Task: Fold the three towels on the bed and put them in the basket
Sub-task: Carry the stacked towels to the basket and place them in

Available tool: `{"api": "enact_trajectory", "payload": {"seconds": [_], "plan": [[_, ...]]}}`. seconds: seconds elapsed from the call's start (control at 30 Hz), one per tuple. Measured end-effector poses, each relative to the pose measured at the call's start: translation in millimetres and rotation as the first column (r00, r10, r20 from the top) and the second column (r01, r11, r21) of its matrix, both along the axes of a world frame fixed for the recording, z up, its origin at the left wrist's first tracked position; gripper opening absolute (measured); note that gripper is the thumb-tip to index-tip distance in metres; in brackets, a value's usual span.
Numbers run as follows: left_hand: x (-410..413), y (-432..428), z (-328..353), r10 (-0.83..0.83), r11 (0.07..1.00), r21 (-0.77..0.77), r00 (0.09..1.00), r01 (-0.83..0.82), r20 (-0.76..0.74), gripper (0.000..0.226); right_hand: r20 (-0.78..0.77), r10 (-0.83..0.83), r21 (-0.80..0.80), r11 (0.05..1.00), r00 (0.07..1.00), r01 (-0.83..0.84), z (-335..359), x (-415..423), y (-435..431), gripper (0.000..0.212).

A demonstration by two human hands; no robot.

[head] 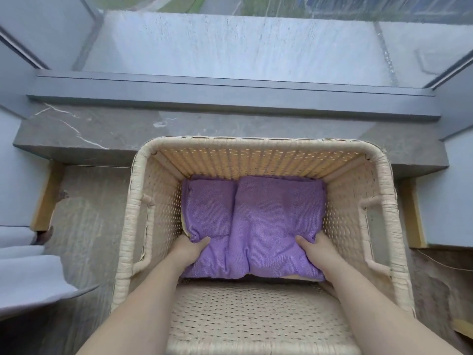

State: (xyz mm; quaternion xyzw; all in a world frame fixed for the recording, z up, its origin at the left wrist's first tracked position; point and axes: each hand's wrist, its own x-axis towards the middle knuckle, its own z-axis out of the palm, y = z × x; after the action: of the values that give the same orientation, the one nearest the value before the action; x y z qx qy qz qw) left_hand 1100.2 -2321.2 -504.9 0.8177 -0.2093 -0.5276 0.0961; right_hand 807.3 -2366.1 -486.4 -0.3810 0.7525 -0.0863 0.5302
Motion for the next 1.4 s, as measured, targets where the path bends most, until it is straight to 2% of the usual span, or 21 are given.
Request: {"api": "enact_trajectory", "payload": {"seconds": [0.1,0.17,0.23,0.3,0.33,0.37,0.43,0.47,0.53,0.6,0.67,0.73,0.8,0.9,1.03,1.17,1.27,1.4], "plan": [[2.9,-0.8,-1.6,0.001,0.999,0.035,1.0,0.0,-0.017,0.062,0.05,-0.044,0.019,0.999,0.998,0.043,-5.6,-4.3,1.3,0.041],[3.3,-2.7,-0.4,-0.029,0.999,0.023,0.999,0.028,0.026,0.063,0.027,-0.023,0.012,1.0,0.999,0.022,-6.3,-5.8,0.3,0.042],[2.1,-6.7,6.8,-0.116,0.993,0.013,0.984,0.115,0.135,0.06,-0.102,0.077,-0.005,0.997,0.992,-0.078,-6.1,-6.4,-2.5,0.044],[0.7,-12.8,19.0,-0.263,0.965,0.079,0.935,0.251,0.238,0.056,-0.3,0.211,0.004,0.975,0.93,-0.22,-1.0,-6.1,-6.4,0.047],[-0.3,-17.1,28.0,-0.386,0.922,0.16,0.875,0.353,0.292,0.054,-0.385,0.269,0.016,0.958,0.883,-0.285,4.4,-5.4,-8.2,0.048],[-1.3,-21.8,38.4,-0.522,0.852,0.249,0.778,0.459,0.351,0.051,-0.453,0.321,0.033,0.938,0.832,-0.345,10.7,-4.3,-9.4,0.048],[-4.6,-32.8,60.3,-0.686,0.719,0.345,0.539,0.603,0.488,0.035,-0.565,0.407,0.051,0.885,0.717,-0.462,25.2,-2.7,-10.3,0.05],[-5.7,-39.4,69.4,-0.695,0.686,0.335,0.445,0.646,0.565,0.028,-0.62,0.425,0.03,0.852,0.659,-0.522,31.1,-2.8,-10.4,0.05],[-6.0,-51.1,80.4,-0.643,0.615,0.222,0.318,0.756,0.697,0.024,-0.712,0.438,-0.051,0.748,0.549,-0.662,38.8,-3.6,-11.9,0.055],[-3.8,-56.4,80.2,-0.639,0.431,0.092,0.231,0.898,0.733,0.036,-0.731,0.472,-0.13,0.612,0.492,-0.78,42.3,-2.9,-14.6,0.059],[0.1,-56.8,72.3,-0.734,0.224,0.072,0.12,0.972,0.669,0.063,-0.708,0.554,-0.129,0.508,0.438,-0.851,41.3,-1.4,-20.4,0.066],[3.1,-57.6,62.2,-0.822,0.148,0.128,0.05,0.981,0.568,0.098,-0.696,0.612,-0.07,0.462,0.375,-0.884,33.4,1.5,-30.7,0.075],[4.8,-58.5,50.5,-0.857,0.173,0.223,0.035,0.959,0.514,0.129,-0.683,0.623,-0.045,0.486,0.382,-0.873,22.2,5.6,-43.3,0.077],[7.1,-57.5,34.7,-0.859,0.247,0.375,0.023,0.894,0.511,0.15,-0.657,0.623,-0.03,0.539,0.423,-0.842,3.8,10.5,-54.6,0.078],[8.9,-54.9,16.6,-0.878,0.213,0.534,-0.079,0.818,0.472,0.152,-0.653,0.632,-0.005,0.547,0.417,-0.837,-18.5,0.9,-50.4,0.08],[10.1,-53.9,6.4,-0.897,0.129,0.621,-0.176,0.773,0.405,0.148,-0.565,0.677,0.017,0.581,0.472,-0.814,-33.9,-5.0,-50.3,0.083],[12.3,-52.8,-0.1,-0.896,0.108,0.629,-0.2,0.77,0.398,0.146,-0.502,0.712,0.048,0.59,0.491,-0.806,-42.5,-5.2,-53.0,0.085],[13.8,-54.5,-3.3,-0.886,0.136,0.594,-0.171,0.793,0.431,0.146,-0.495,0.723,0.063,0.584,0.483,-0.81,-46.6,-2.4,-56.1,0.082]]}}
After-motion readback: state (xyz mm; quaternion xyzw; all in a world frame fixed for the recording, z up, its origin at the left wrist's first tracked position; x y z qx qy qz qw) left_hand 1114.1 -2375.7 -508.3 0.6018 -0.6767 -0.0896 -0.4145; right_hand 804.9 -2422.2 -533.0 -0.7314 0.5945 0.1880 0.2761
